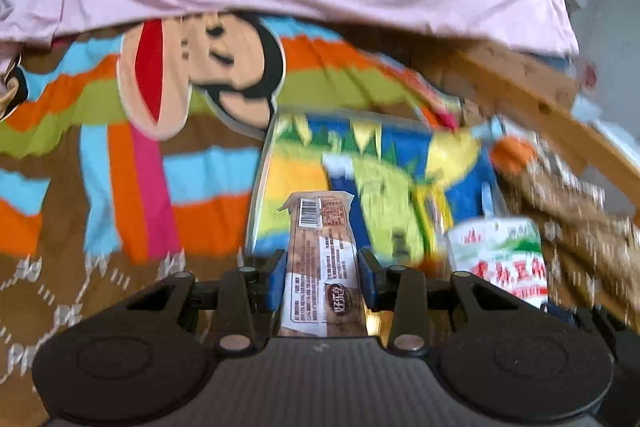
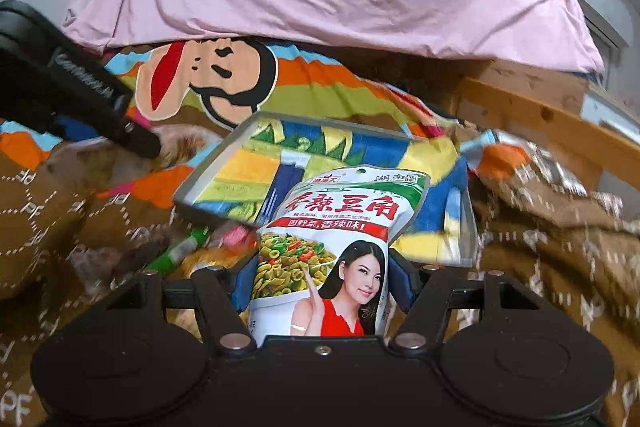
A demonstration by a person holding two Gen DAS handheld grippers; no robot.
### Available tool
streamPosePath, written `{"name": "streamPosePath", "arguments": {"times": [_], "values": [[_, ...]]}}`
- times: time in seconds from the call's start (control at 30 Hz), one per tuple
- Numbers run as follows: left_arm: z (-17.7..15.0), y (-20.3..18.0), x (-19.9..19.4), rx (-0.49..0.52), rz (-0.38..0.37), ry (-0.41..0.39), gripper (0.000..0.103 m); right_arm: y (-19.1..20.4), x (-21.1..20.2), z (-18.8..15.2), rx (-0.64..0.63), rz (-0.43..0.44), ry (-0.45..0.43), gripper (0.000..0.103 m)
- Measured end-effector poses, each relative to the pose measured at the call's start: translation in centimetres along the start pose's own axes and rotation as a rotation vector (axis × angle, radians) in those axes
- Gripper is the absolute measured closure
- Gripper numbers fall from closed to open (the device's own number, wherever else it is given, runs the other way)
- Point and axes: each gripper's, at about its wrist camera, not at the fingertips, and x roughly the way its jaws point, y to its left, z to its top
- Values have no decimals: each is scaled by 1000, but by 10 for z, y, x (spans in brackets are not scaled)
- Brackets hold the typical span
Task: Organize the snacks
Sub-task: 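Lift and carry the bean bag and brown bar into the metal tray, then lower both items into the tray and open both tools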
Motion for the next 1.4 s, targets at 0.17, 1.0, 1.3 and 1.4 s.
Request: {"name": "streamPosePath", "arguments": {"times": [0.17,1.0,1.3,1.4], "values": [[34,-7,51,-84,-26,-79,62,-24,48,27,-72,-8,-44,36],[23,9,184,-85,24,-16,62,-72,191,38,-16,24,65,32],[16,3,192,-45,59,24,62,-75,197,29,-1,24,106,20],[13,1,193,-16,71,30,61,-77,197,28,3,22,111,17]]}}
